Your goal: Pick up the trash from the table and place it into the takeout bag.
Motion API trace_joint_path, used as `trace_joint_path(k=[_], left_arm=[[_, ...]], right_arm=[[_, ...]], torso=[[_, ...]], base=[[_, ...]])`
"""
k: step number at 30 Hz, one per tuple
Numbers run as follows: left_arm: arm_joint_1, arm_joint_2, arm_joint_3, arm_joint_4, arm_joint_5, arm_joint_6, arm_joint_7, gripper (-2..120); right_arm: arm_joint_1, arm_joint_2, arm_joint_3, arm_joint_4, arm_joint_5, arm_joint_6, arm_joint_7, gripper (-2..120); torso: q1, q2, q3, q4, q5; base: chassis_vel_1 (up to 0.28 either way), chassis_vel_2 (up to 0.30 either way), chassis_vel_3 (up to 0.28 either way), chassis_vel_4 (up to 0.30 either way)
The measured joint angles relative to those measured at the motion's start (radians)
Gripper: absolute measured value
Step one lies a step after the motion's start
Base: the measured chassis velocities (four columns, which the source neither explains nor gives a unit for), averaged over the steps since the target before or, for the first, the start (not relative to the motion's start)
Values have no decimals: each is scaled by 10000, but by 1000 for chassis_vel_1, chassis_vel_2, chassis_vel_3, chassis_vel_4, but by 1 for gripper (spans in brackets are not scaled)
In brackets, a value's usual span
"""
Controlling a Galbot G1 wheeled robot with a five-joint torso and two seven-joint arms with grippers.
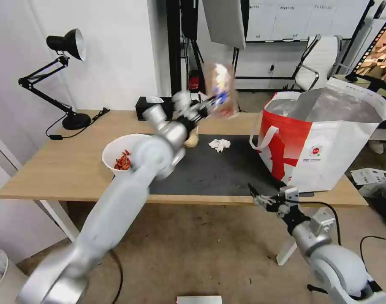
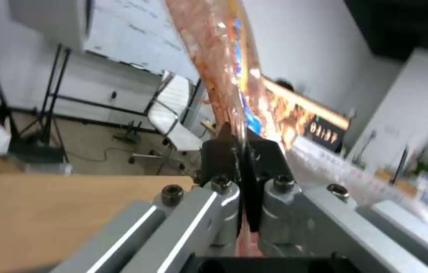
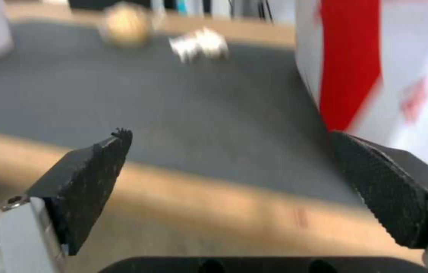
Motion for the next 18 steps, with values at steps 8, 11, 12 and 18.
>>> trace_joint_path(k=[8, 11, 12, 18], left_arm=[[-2144, -1976, 1512, 2675, 2865, -876, 1275, 0], [-2533, -2356, 1852, 3270, 3704, -1095, 1759, 0], [-2590, -2384, 2011, 3446, 4192, -1218, 2007, 0], [-2412, -2329, 2482, 3994, 5994, -1759, 2878, 0]], right_arm=[[-431, 584, 155, 250, -510, -69, -51, 100], [-417, 706, 88, 272, -544, -69, -62, 100], [-414, 733, 70, 273, -553, -70, -67, 100], [-483, 749, 110, 265, -553, -38, -91, 100]], torso=[[0, -1, -1, 1, -1], [-1, -1, -1, -1, 0], [-1, 0, -2, 0, 0], [0, -2, 0, 7, -4]], base=[[0, 0, 0, 0], [0, 0, 0, 0], [0, 0, 0, 0], [0, 0, 0, 0]])
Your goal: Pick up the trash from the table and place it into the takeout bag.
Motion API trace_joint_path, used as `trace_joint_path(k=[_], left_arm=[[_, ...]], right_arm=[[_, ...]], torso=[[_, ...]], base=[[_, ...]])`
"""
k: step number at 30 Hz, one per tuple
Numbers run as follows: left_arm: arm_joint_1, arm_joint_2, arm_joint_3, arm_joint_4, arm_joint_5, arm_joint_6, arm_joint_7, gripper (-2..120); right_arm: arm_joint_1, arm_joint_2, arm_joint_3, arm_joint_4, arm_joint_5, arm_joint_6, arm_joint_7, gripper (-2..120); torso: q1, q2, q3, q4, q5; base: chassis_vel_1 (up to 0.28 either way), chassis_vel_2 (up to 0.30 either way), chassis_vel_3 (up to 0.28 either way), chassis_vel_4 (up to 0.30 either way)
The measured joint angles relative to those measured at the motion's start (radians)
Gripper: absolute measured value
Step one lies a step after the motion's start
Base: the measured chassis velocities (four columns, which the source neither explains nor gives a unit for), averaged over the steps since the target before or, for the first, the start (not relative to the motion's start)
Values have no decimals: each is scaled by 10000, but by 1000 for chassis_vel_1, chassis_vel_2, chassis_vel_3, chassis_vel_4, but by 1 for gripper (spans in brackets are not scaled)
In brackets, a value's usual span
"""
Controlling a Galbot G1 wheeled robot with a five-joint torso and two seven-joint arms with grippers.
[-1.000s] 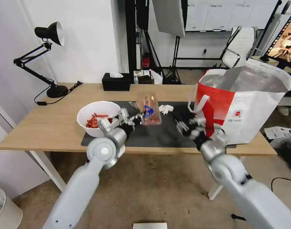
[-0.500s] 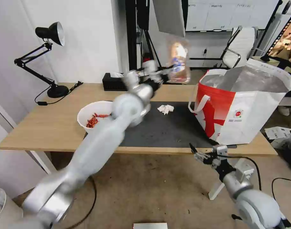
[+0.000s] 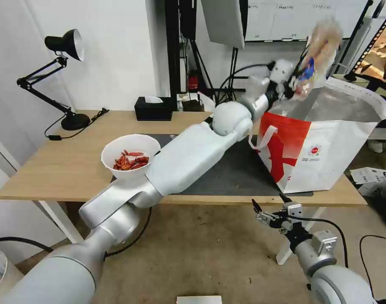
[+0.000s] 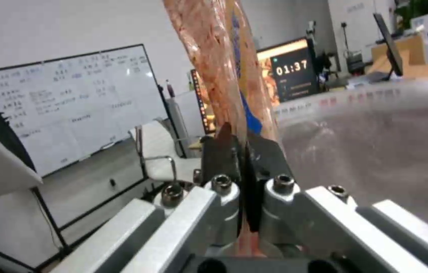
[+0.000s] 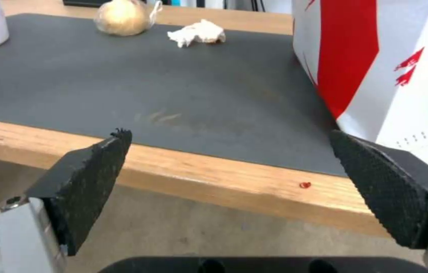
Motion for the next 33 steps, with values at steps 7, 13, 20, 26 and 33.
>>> trace_joint_path(k=[7, 13, 20, 26, 33], left_arm=[[31, 3, 127, -53, 46, -91, 115, 19], [13, 23, 198, -277, -26, -115, 112, 38], [445, 848, 160, -1829, -484, 316, -155, 66], [1469, 2518, -279, -3520, -1166, 804, -595, 86], [4915, 4617, -1868, -5990, -912, 905, -856, 100]], right_arm=[[81, 21, -32, -113, 17, 12, 0, 100], [63, 74, -20, -138, 31, 14, 0, 100], [-12, 144, 141, 117, 210, 14, 52, 100], [5, 90, 197, 245, 318, 6, 135, 100], [-124, 91, 284, 322, 308, 397, 151, 100]], torso=[[0, 0, 0, -2, 0], [0, 0, -1, -3, 0], [-1, 1, -3, -8, -2], [-1, 1, -2, -1, -6], [-1, 0, -1, -2, -7]], base=[[0, 0, 0, 0], [0, 0, 0, 0], [0, 0, 0, 0], [0, 0, 0, 0], [0, 0, 0, 0]])
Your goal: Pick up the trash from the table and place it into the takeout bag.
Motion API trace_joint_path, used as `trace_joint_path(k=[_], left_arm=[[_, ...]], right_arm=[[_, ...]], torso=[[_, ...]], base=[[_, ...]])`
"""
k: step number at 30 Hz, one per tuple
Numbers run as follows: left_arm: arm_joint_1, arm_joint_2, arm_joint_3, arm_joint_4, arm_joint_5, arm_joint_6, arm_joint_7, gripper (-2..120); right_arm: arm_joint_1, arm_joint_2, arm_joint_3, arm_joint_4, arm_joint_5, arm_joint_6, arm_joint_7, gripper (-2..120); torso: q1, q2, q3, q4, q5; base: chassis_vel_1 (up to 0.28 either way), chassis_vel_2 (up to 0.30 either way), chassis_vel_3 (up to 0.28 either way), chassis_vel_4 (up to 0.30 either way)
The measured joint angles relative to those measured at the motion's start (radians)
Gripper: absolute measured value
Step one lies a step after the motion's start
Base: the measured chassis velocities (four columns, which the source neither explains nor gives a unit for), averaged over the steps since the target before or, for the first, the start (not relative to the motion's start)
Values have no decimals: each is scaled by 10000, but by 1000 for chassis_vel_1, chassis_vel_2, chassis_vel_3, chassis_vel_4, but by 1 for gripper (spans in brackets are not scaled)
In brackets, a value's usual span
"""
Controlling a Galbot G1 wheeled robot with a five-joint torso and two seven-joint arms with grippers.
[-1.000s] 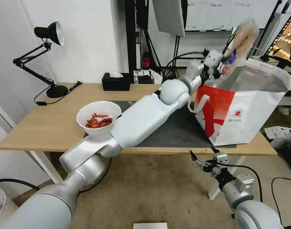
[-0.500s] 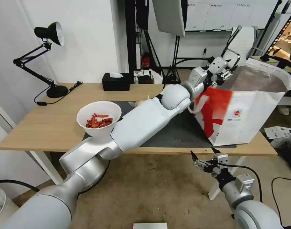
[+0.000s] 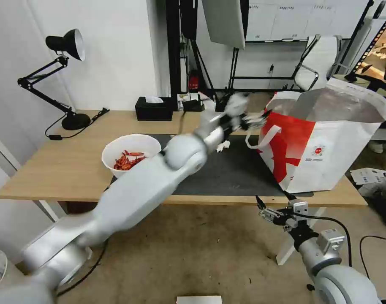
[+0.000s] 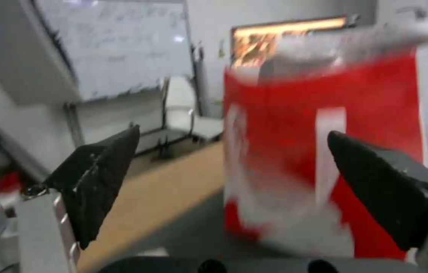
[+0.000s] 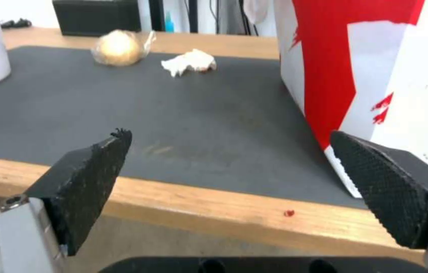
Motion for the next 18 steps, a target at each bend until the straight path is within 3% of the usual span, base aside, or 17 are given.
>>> trace_joint_path(k=[1, 2, 4, 6, 9, 10, 11, 12, 13, 16, 18], left_arm=[[0, 0, 0, 0, 0, 0, 0, 100], [1050, 229, -585, -507, 372, -62, 7, 100], [1509, 304, -866, -715, 516, -92, 16, 100], [3531, 454, -2221, -1469, 1323, -245, 52, 100], [4078, 454, -2604, -1664, 1592, -293, 89, 100], [5313, 435, -3436, -2092, 2242, -350, 96, 100], [5605, 419, -3619, -2198, 2409, -357, 81, 100], [6487, 281, -4147, -2521, 2909, -399, 37, 100], [6487, 281, -4147, -2521, 2909, -399, 37, 100], [8805, -434, -5472, -2879, 4503, -801, 23, 100], [9518, -729, -5912, -2873, 5094, -994, 26, 100]], right_arm=[[0, 0, 0, 0, 0, 0, 0, 100], [-39, 1, 14, 30, -1, 127, -1, 100], [-67, 4, 18, 51, -1, 185, -1, 100], [-182, 51, 28, 119, -17, 397, 0, 100], [-213, 75, 30, 136, -27, 446, 0, 100], [-293, 206, 32, 153, -123, 579, 0, 100], [-320, 260, 35, 154, -174, 626, 0, 100], [-428, 389, 49, 154, -348, 769, -1, 100], [-428, 389, 49, 154, -348, 769, -1, 100], [-795, 763, 75, 113, -855, 1073, 0, 100], [-934, 947, 64, 16, -1067, 1229, 0, 100]], torso=[[0, 0, 0, 0, 0], [-1, 1, 0, 2, 0], [-1, 1, -1, 1, 0], [-1, 1, -2, -1, 1], [-1, 2, -2, 0, 1], [-1, 1, -2, 3, 0], [-2, 2, -2, 2, 3], [-2, 2, -2, -3, 5], [-2, 2, -2, -3, 5], [-3, 2, -2, 0, 5], [-2, 2, -2, -1, 3]], base=[[0, 0, 0, 0], [0, 0, 0, 0], [0, 0, 0, 0], [0, 0, 0, 0], [0, 0, 0, 0], [0, 0, 0, 0], [0, 0, 0, 0], [0, 0, 0, 0], [0, 0, 0, 0], [0, 0, 0, 0], [0, 0, 0, 0]])
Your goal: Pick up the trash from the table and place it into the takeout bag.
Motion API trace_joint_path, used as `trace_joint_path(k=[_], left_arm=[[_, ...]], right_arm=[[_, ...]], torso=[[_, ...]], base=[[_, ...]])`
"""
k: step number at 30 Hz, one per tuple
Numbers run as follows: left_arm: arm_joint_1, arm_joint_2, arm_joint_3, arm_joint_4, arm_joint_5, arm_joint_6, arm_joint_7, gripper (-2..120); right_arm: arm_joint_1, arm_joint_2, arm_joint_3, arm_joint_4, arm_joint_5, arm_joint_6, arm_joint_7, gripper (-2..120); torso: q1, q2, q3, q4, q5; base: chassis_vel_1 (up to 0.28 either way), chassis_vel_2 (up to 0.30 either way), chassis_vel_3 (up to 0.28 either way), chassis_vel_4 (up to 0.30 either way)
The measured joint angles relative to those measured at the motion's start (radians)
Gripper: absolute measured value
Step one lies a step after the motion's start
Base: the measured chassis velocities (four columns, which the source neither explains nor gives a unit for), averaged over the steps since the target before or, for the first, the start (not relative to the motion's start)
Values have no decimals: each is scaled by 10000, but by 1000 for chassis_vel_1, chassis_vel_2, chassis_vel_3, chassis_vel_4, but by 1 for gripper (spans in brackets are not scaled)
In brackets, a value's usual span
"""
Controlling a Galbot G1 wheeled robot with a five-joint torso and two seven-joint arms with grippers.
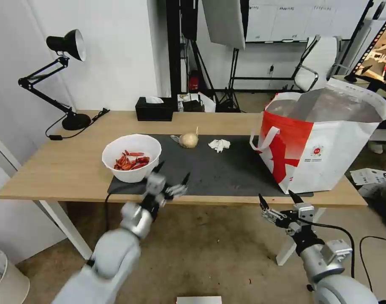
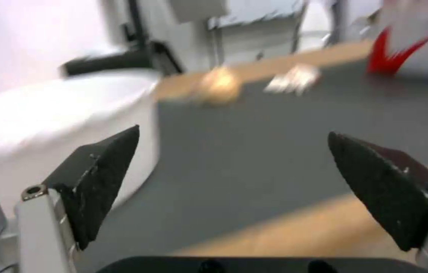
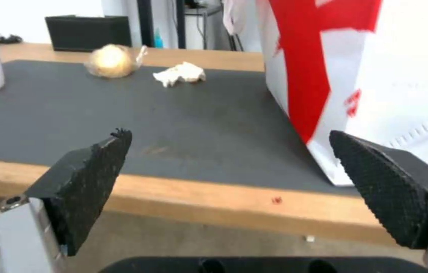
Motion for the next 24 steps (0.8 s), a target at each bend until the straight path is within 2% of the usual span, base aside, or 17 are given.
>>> trace_joint_path(k=[5, 12, 24], left_arm=[[1051, -488, -564, 160, 720, -228, -226, 100], [974, -741, -680, 336, 854, -349, -354, 100], [874, -757, -659, 436, 789, -350, -389, 100]], right_arm=[[-186, 404, -86, -599, -594, 694, -250, 100], [-108, 564, -233, -969, -614, 913, -400, 100], [90, 530, -410, -1099, -598, 854, -399, 100]], torso=[[0, 0, 1, 0, 4], [1, 0, 2, -1, 3], [3, -2, 3, -2, 3]], base=[[0, 0, 0, 0], [0, 0, 0, 0], [0, 0, 0, 0]])
